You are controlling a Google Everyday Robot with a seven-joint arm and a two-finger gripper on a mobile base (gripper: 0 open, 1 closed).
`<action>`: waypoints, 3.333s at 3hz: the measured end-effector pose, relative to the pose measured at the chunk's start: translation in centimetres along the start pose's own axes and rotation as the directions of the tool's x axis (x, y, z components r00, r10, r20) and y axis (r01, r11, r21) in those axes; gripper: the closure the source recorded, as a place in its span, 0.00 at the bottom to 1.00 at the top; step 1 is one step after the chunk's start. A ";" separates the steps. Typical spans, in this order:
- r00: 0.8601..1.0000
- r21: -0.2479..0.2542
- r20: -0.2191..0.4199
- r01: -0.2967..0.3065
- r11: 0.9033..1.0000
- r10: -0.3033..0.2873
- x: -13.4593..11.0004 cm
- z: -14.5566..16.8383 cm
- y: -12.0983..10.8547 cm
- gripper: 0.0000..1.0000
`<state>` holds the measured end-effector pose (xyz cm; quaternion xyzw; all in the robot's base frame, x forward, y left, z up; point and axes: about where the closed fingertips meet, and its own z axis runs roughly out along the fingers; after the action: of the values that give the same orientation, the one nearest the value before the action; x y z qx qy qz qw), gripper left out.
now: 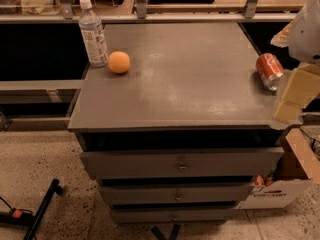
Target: Place coke can upright
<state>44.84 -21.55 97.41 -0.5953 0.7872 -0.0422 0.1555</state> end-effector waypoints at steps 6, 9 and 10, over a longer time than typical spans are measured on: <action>0.837 0.172 0.019 -0.542 0.822 0.548 5.6 9.5 -22.0 0.00; 0.582 0.231 -0.010 -0.789 0.569 0.813 8.7 14.2 -24.0 0.00; 0.540 0.202 -0.047 -0.819 0.537 0.841 8.9 16.0 -23.7 0.00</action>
Offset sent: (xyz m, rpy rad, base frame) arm 0.1274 -0.0576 -0.0079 -0.0415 -0.0488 -0.1638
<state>69.33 -34.90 86.43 -0.1315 0.9781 -0.0654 0.1477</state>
